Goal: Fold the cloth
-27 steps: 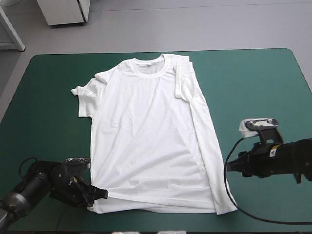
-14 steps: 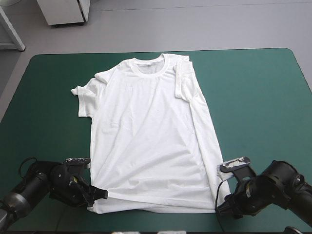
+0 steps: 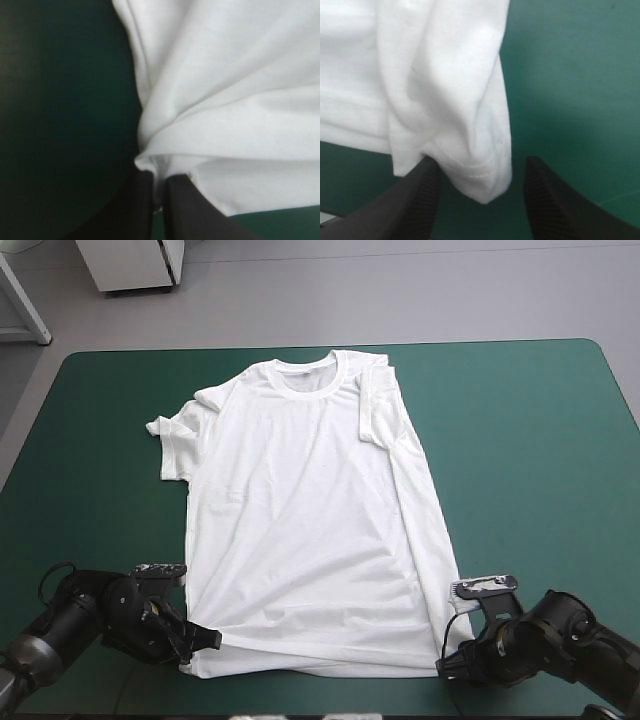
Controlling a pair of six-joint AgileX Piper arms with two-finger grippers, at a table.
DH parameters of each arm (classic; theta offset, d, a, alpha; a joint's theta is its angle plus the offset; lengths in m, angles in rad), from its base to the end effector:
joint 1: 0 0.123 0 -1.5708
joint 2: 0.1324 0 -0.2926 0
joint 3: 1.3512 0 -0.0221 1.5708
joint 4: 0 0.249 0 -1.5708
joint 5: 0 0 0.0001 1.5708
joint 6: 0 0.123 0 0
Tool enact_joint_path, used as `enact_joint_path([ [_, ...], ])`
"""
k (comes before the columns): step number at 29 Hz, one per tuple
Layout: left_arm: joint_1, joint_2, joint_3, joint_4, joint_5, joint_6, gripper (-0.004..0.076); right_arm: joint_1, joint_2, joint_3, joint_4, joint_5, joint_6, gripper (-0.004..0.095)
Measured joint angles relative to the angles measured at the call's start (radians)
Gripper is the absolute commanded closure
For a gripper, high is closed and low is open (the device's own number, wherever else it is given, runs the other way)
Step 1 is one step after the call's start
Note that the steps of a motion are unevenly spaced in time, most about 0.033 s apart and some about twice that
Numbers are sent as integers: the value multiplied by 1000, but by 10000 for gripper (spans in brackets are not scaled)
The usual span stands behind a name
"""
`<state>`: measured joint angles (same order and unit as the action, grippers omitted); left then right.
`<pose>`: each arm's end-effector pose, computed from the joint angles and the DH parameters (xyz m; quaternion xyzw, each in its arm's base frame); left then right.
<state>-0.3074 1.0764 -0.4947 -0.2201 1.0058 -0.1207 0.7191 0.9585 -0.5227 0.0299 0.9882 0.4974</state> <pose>0.1226 -0.0627 0.1774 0.0373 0.9942 -0.1001 0.0141 0.0995 0.0912 0.1986 -0.1032 0.9877 0.0777 0.0882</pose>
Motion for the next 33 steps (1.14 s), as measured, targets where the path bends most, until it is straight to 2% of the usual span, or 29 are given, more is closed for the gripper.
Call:
enact_joint_path([
  [5, 0, 0, 0, 0, -2, 1, 733, 0, 65, 18, -9, -32, 6, 616],
  [7, 0, 0, 0, 0, -4, 3, 733, 0, 85, 15, -14, -30, 7, 706],
  [10, 0, 0, 0, 1, -3, 8, 733, 0, 104, 4, -9, -34, 11, 931],
  [15, 0, 4, -49, 10, 36, 9, 733, 2, 116, -28, 11, -45, 22, 925],
  [20, 0, -35, -236, 37, 124, 12, 733, 2, 113, -176, -30, -42, 22, 925],
  [25, 0, -57, -509, 98, 215, 9, 733, 2, 113, -403, -112, 31, -5, 925],
  [31, 0, -44, -854, 190, 249, 9, 733, 2, 114, -731, -242, 87, -55, 925],
  [33, 0, -7, -1030, 220, 249, 29, 733, 2, 128, -911, -303, 100, -110, 925],
])
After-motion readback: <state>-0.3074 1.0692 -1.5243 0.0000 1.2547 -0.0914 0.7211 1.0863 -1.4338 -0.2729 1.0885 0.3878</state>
